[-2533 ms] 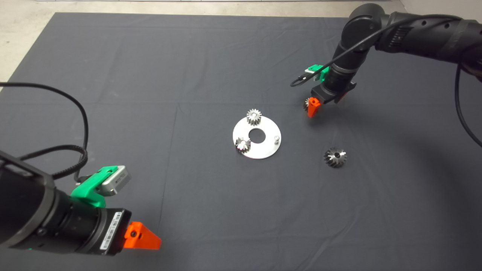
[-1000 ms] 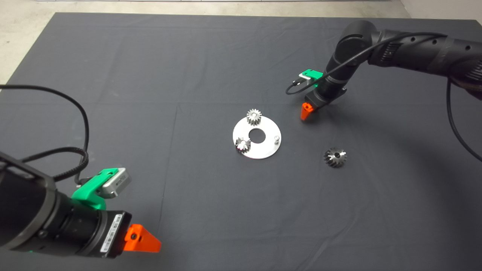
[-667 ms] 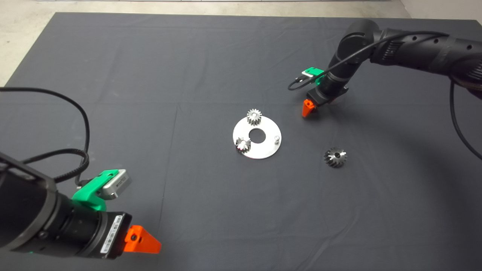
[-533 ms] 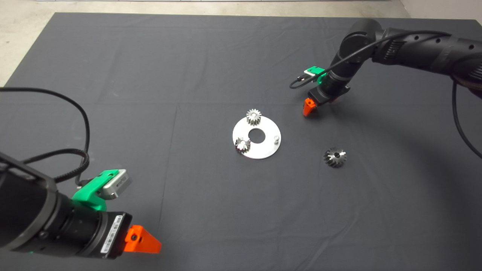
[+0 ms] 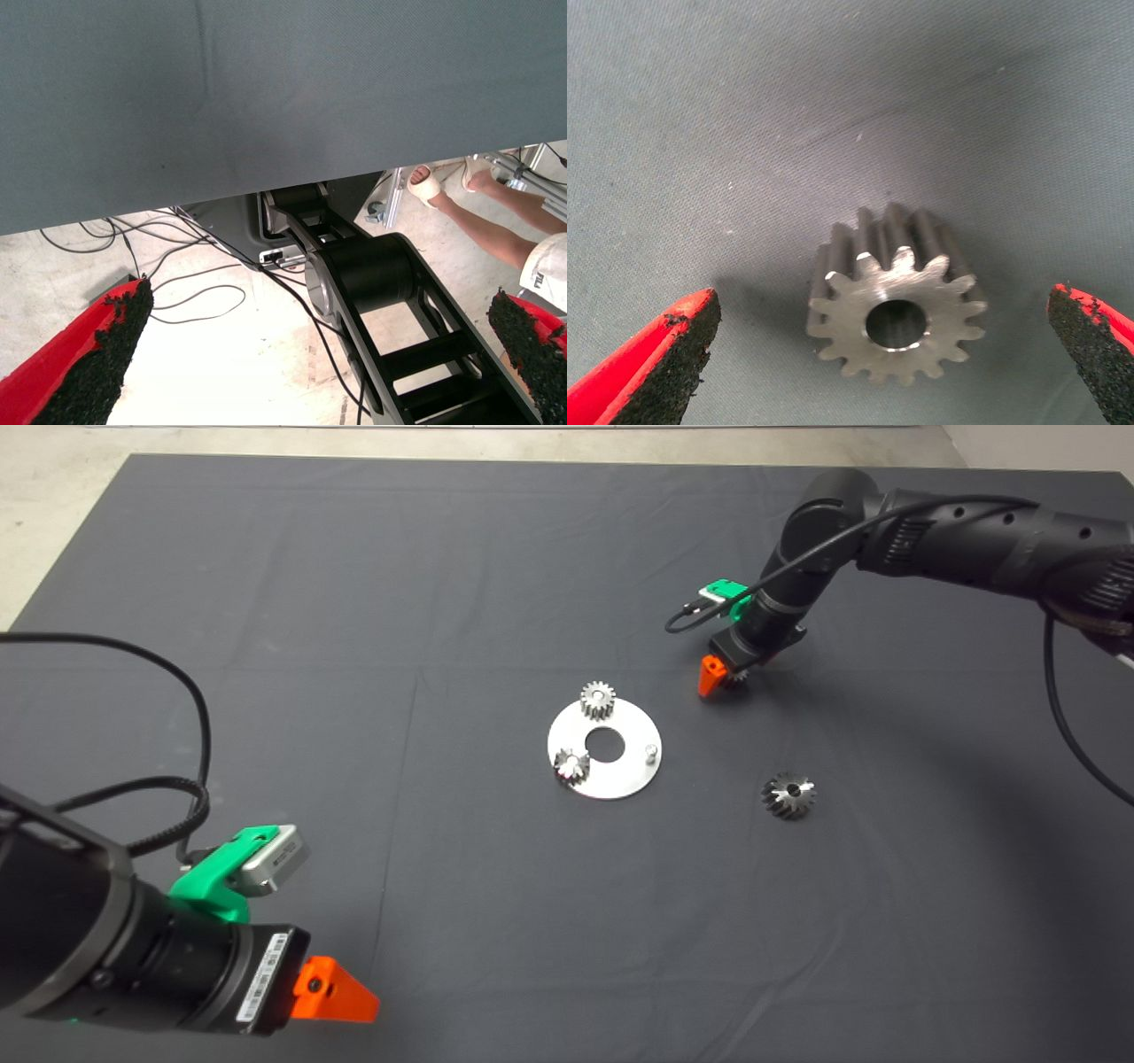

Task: Remove an incorrectly installed larger gear and replace it with the correct smaller gear

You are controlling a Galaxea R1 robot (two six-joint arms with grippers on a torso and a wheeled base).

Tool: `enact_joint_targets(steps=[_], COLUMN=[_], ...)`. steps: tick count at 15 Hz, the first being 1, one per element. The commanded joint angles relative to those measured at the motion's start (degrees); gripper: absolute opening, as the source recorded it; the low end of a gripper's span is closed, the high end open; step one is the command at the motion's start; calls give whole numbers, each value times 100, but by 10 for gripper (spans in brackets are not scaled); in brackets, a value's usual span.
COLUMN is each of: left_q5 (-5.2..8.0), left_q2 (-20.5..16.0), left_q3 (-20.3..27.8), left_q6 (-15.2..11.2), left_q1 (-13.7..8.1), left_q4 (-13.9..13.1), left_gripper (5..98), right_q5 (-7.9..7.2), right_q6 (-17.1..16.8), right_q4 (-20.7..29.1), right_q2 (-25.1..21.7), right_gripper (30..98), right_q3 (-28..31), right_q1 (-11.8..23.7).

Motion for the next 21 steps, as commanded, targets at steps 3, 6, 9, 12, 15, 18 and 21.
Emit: enact_joint_targets(steps=[3, 6, 9, 12, 15, 18, 21], left_q5=[13, 22, 13, 13, 22, 22, 13], left_q2=[-33, -33, -68, -195, -200, -200, -191], left_q3=[87, 87, 87, 87, 87, 87, 87], left_q6=[-10, -10, -10, -1, 8, 25, 56], left_q1=[-19, -19, -19, -19, -19, -19, -19], left_q4=[-118, -118, -110, -118, -118, -118, -118], left_gripper=[977, 977, 977, 977, 977, 977, 977], right_q5=[-60, -69, -78, -90, -122, -218, -297], right_q6=[15, 15, 6, -12, -29, -38, -56], right_q4=[168, 176, 176, 176, 176, 176, 168], right_q2=[22, 22, 31, 31, 31, 40, -22], right_gripper=[960, 949, 901, 901, 853, 797, 765], right_q3=[-12, -3, 6, -3, -3, -3, -12], right_q1=[174, 174, 165, 165, 165, 174, 165])
